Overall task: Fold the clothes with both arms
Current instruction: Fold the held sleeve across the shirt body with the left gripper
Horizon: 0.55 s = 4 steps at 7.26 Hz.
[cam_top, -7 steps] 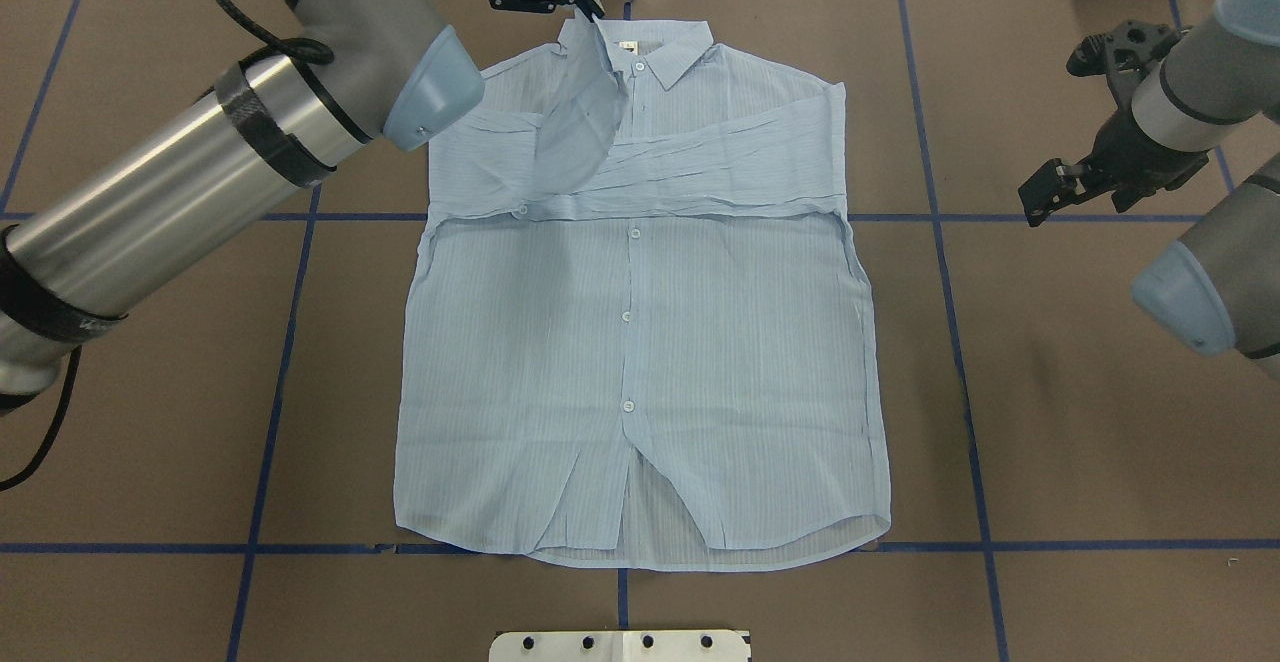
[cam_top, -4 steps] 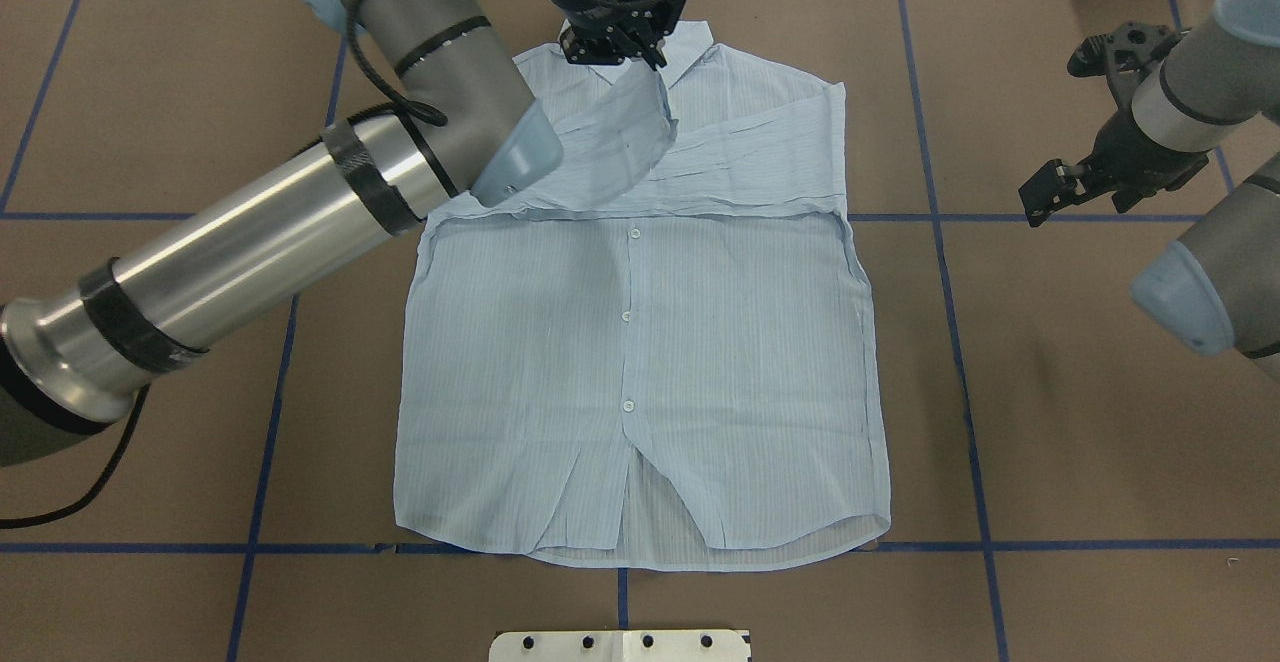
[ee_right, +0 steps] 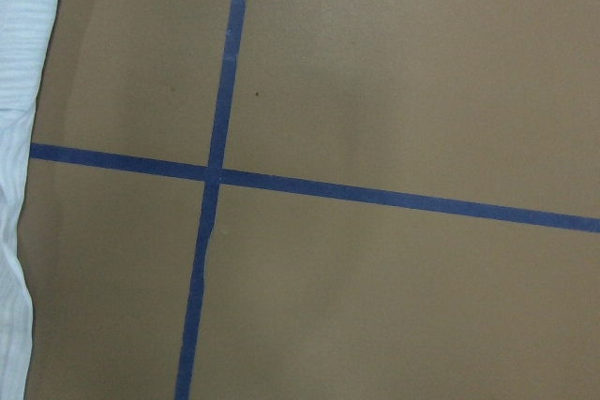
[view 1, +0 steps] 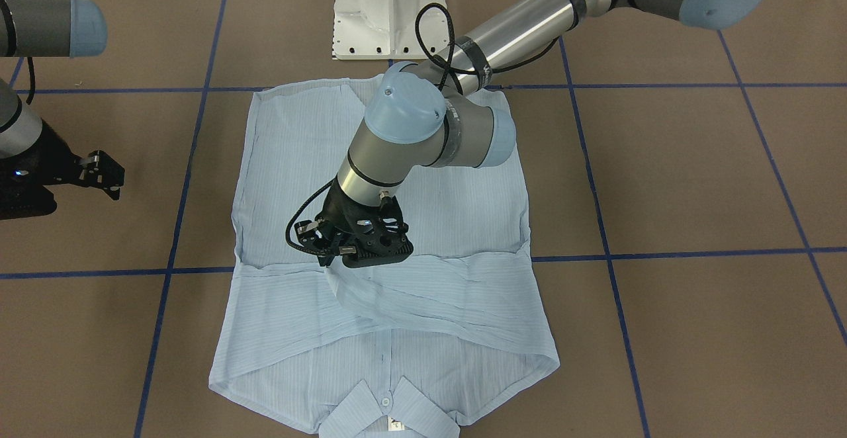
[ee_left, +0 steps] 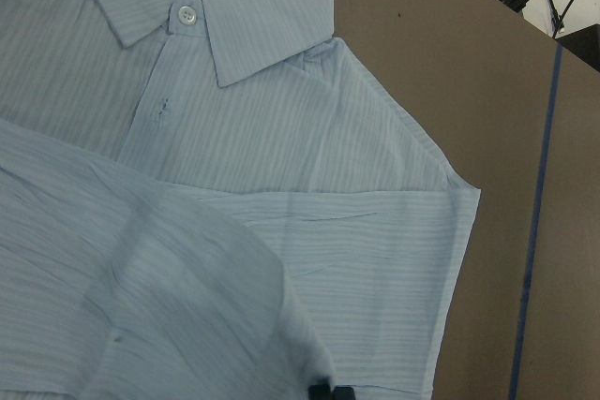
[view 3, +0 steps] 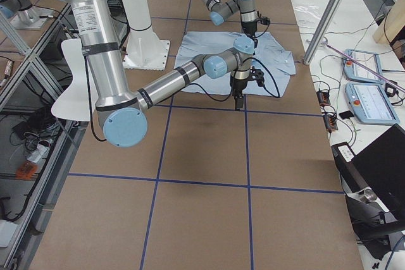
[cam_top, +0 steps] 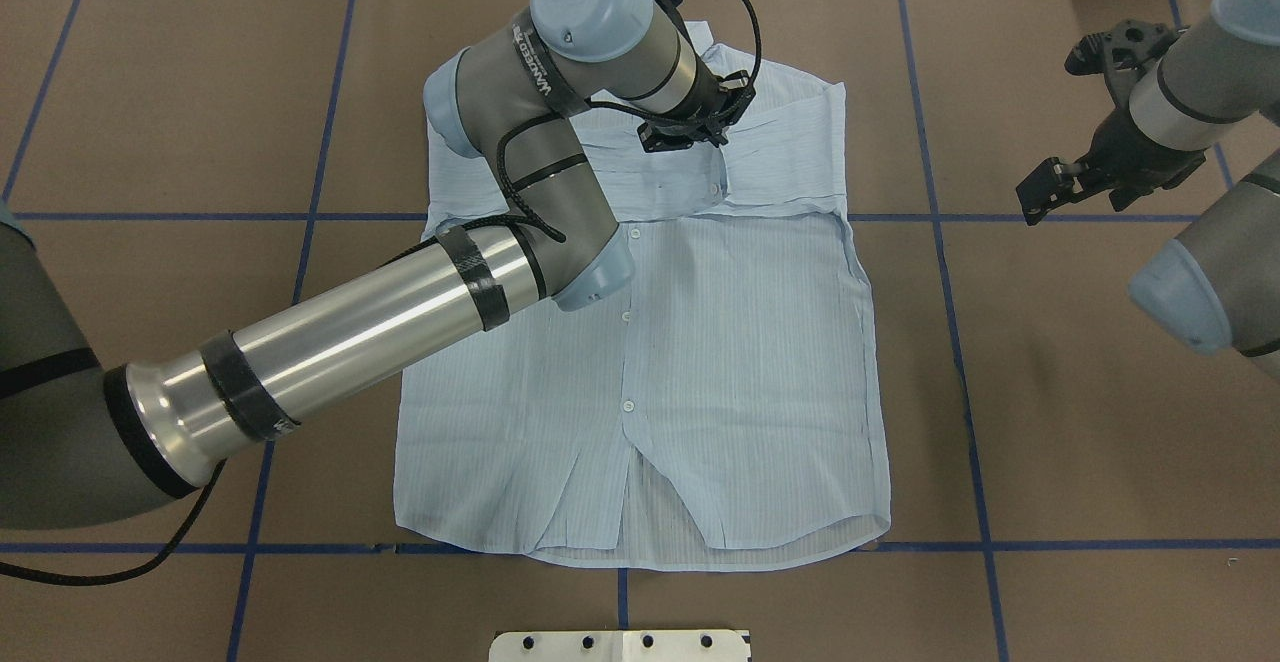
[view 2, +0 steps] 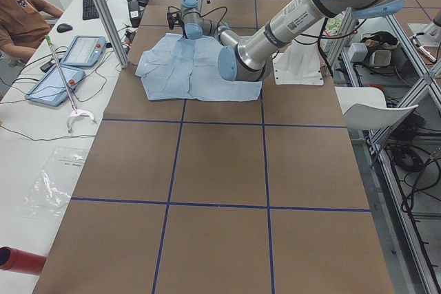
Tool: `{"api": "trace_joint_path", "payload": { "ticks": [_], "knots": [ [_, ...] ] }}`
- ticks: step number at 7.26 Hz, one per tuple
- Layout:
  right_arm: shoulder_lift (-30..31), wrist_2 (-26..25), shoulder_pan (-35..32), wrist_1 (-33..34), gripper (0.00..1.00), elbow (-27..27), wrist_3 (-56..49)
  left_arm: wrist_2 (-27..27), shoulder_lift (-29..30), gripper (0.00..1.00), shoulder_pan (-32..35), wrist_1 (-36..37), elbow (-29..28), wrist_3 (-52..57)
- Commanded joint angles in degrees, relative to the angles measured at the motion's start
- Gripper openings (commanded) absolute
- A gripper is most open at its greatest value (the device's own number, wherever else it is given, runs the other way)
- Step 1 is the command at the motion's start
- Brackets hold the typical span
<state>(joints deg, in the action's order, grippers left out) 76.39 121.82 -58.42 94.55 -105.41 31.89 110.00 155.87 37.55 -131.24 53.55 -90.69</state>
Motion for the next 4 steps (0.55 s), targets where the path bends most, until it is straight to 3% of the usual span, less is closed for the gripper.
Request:
{"api": "trace_joint_path", "payload": {
  "ticks": [1, 2, 3, 4],
  "knots": [
    [-0.45, -0.09, -0.03, -0.68, 1.00, 0.03, 0.01, -2.59, 1.54, 0.00, -1.77, -4.70, -4.31, -0.10],
    [-0.45, -0.18, -0.03, -1.81, 1.00, 0.03, 0.10, -3.46, 1.55, 0.05, -2.21, -6.12, -5.29, -0.10],
    [-0.45, -0.18, -0.03, -1.91, 1.00, 0.03, 0.10, -4.08, 1.55, 0.60, -2.48, -7.96, -5.47, -0.10],
    [-0.45, 0.00, 0.06, -2.00, 1.00, 0.03, 0.10, -4.18, 1.55, 0.99, -2.65, -8.33, -5.21, 0.07]
  ]
}}
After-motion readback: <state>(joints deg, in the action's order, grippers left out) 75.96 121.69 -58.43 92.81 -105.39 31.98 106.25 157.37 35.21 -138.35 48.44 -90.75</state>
